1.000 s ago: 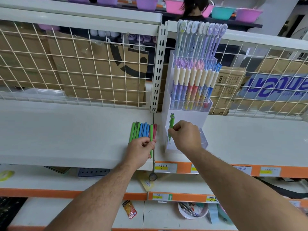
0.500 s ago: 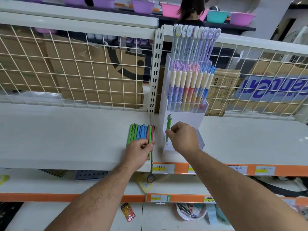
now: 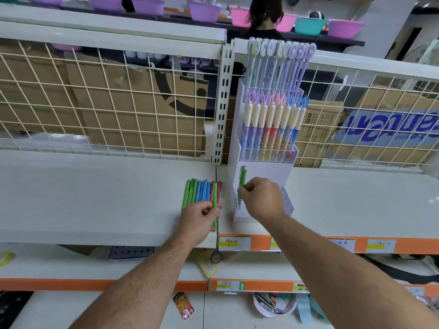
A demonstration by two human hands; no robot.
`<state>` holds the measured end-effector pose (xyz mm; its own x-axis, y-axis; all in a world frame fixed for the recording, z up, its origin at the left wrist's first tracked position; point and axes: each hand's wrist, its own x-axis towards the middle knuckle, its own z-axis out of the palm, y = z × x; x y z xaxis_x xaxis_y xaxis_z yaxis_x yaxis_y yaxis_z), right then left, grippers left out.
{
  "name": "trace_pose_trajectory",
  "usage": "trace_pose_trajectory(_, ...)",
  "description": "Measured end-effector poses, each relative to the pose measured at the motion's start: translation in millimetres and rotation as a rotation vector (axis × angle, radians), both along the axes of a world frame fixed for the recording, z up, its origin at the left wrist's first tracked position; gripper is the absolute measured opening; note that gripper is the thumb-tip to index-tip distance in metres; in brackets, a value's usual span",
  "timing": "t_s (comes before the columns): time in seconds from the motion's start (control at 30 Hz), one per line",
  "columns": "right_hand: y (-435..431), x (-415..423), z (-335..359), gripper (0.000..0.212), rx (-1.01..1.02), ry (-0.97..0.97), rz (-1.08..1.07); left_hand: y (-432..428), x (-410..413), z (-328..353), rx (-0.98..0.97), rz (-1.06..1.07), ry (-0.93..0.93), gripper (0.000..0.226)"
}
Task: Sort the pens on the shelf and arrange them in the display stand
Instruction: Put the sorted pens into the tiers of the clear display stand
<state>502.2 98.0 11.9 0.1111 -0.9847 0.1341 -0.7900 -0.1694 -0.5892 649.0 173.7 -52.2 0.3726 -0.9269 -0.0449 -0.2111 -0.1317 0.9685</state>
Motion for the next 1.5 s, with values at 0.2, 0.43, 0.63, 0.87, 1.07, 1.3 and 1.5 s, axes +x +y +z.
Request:
trace_pose_trajectory(0.2, 0, 0, -3, 0.023, -0.002, -0.007, -0.013, 1, 0, 0, -0.001, -0.004, 0.003, 0.014)
trace_pose_trajectory(0.43, 12, -2, -6, 0.020, -0.031, -0.052, -0.057, 0, -1, 1, 0.002, -0.018, -0.020, 0.011)
trace_pose_trajectory(0.63, 35, 2, -13, 0.012, 0.050, -0.236, 0.131, 2, -5, 5, -0.023, -0.026, -0.047, 0.012)
trace_pose_trajectory(0.87, 37, 6, -14, 0.016, 0.060, -0.289, 0.211, 6, -18, 10, -0.092, -0.070, -0.024, 0.016)
trace_pose_trajectory(1.07, 39, 2, -14, 0.023, 0.072, -0.347, 0.208, 7, -20, 12, -0.107, -0.104, -0.125, 0.030)
trace_pose_trajectory(1.3, 30, -11, 15, 0.024, -0.014, -0.425, 0.133, 11, 0, 11, 0.015, -0.169, -0.412, 0.020)
trace_pose_trajectory(1.5, 15, -28, 46, 0.019, -0.061, -0.437, 0.103, 20, 15, -1, 0.114, -0.164, -0.575, 0.006)
